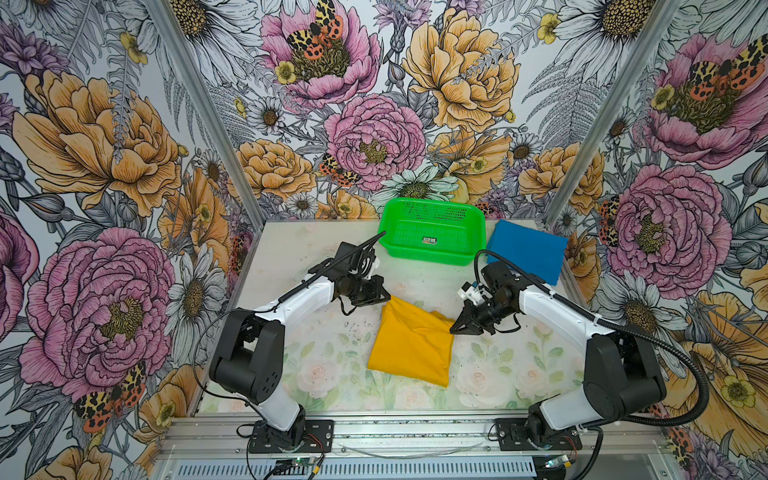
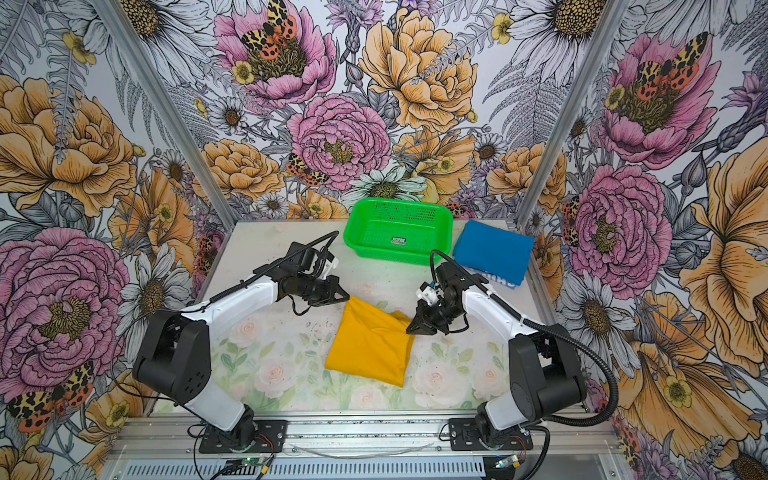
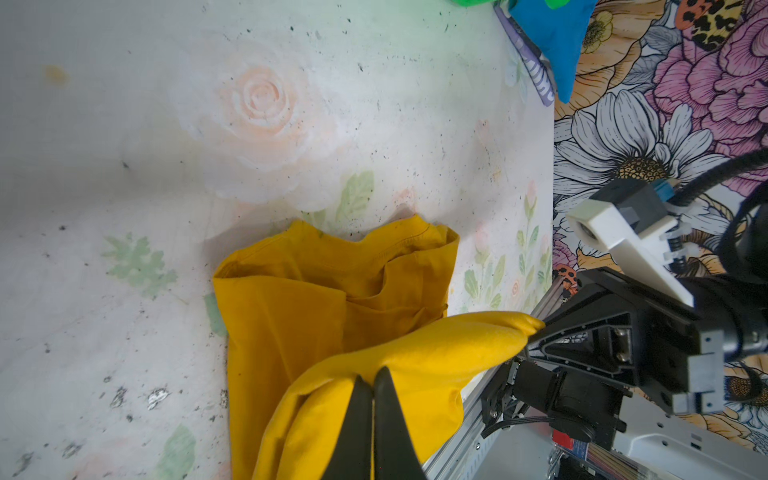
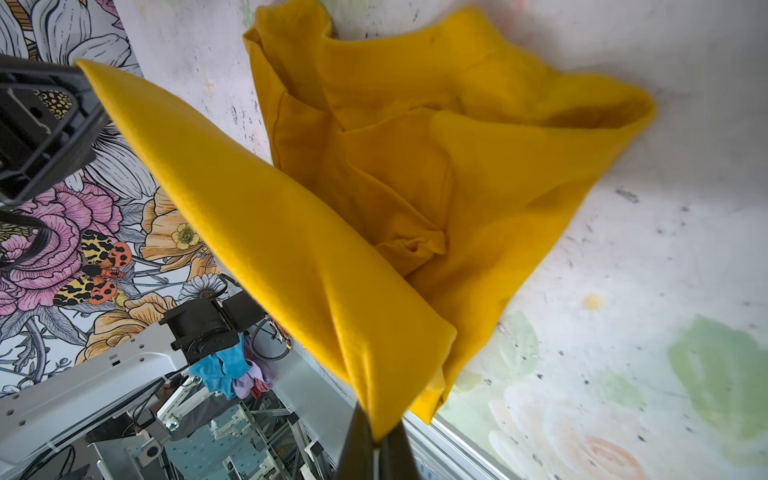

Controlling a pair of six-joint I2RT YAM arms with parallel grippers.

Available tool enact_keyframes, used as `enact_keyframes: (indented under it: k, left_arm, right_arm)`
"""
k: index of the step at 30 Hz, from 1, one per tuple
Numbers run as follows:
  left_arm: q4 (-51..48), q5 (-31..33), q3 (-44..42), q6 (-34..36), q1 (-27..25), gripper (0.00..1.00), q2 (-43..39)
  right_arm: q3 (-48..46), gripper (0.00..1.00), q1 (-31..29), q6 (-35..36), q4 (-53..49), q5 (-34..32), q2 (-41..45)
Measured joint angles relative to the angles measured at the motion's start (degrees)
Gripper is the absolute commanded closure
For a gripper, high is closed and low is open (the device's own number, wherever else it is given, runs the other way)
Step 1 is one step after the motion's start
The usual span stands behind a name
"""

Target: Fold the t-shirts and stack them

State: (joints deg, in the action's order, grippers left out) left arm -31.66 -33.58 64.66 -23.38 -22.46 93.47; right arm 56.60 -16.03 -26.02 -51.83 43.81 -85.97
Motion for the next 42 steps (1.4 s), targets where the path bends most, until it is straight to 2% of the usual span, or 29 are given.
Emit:
enact_keyframes:
  k: [2,3,4,6,7,8,9,11,13,20,24,28,31,38,40,42]
  left_arm:
    - [0.28,-0.57,0.00,0.00,0.26,1.00,0.55]
    - [0.44,-0.79,0.00,-0.02,0.37,0.94,0.74]
    - [0.68,-0.98,0.00,-0.04,0.42,0.82,0.83]
    - [1.42,-1.01,0.04,-0.17,0.57,0.27,0.83]
    - [1.90,-1.03,0.09,-0.46,0.70,0.12,0.83]
    - [2.38,-1.03,0.09,-0.68,0.96,0.02,0.83]
    - [2.71,-1.01,0.09,-0.74,1.27,0.01,0.83]
    - [3.26,-0.96,0.09,-0.94,1.77,0.01,0.70]
    - [3.48,-0.81,0.00,-1.68,2.25,0.01,0.00]
    - [5.86,-0.79,-5.07,-2.32,1.79,0.01,-7.02]
    - [6.99,-0.35,-8.17,-3.37,0.61,0.07,-6.75]
    - [7.61,1.70,-7.06,-3.39,-0.92,0.23,-3.08]
    - [7.69,3.69,-2.82,-3.06,-2.05,0.44,2.34]
    - [7.19,8.00,6.62,-1.44,-4.09,0.48,14.36]
    - [6.58,8.85,7.78,-1.14,-4.42,0.56,16.33]
    - [5.75,9.60,8.44,-0.46,-4.55,0.57,17.66]
  right_arm:
    - [0.00,1.00,0.22,-0.02,-0.02,-0.72,-0.11]
    - [0.00,0.97,0.44,0.00,0.02,-1.18,-0.09]
    - [0.04,0.90,0.70,-0.02,0.02,-1.86,-0.09]
    - [0.46,0.64,1.31,-0.28,-0.24,-3.89,0.04]
    - [0.83,0.56,1.66,-0.13,-0.50,-4.98,0.17]
    - [1.38,0.44,1.97,-0.31,-0.63,-6.32,0.55]
    - [1.97,0.34,2.19,-0.39,-0.61,-7.67,1.14]
    - [3.23,0.23,2.25,-0.13,-0.63,-9.94,3.04]
    - [4.24,0.19,2.23,0.48,-0.46,-11.28,5.57]
    - [4.24,0.19,0.04,1.44,0.68,-12.15,8.59]
    - [2.23,0.21,-0.50,0.96,2.21,-13.70,7.48]
    - [0.83,0.24,-0.50,0.22,4.37,-14.97,5.44]
    - [0.15,0.26,-0.50,0.00,5.55,-15.98,3.74]
    - [-0.72,0.26,-0.22,0.00,7.48,-17.49,3.34]
    - [-0.98,0.26,0.04,0.02,7.72,-17.53,3.37]
    - [-1.22,0.26,0.44,0.04,7.82,-17.73,3.37]
